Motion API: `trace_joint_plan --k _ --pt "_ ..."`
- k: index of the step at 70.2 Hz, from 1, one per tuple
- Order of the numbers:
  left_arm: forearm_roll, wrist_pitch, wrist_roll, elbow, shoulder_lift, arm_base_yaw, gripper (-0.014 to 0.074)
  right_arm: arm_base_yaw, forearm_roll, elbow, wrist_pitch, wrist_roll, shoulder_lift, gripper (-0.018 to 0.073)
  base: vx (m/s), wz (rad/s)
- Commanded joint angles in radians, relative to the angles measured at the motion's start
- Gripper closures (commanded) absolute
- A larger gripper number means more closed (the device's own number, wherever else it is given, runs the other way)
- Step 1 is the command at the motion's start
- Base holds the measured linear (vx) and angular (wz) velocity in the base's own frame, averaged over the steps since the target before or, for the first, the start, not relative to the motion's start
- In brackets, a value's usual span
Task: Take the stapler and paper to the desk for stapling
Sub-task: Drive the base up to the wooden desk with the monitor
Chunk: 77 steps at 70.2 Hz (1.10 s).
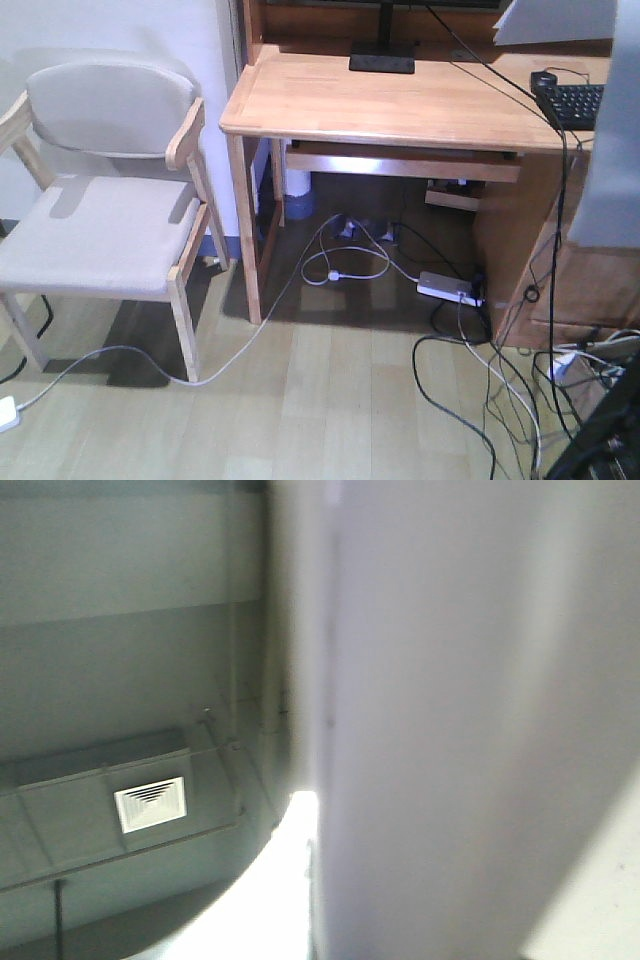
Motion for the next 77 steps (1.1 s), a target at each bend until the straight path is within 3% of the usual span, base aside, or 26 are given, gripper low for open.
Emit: trace_joint_plan --k 1,77 --pt "-0.007 -0.118 -0.003 -0.023 0.011 -0.003 0.0603 -0.005 -0.016 -0.023 -0.032 -0.01 0.008 0.0565 0.42 0.01" --pt "-0.007 -0.118 -0.003 -0.023 0.011 -0.003 0.0603 -0.005 -0.016 -0.023 -0.032 -0.01 0.008 0.0565 0.34 -0.12"
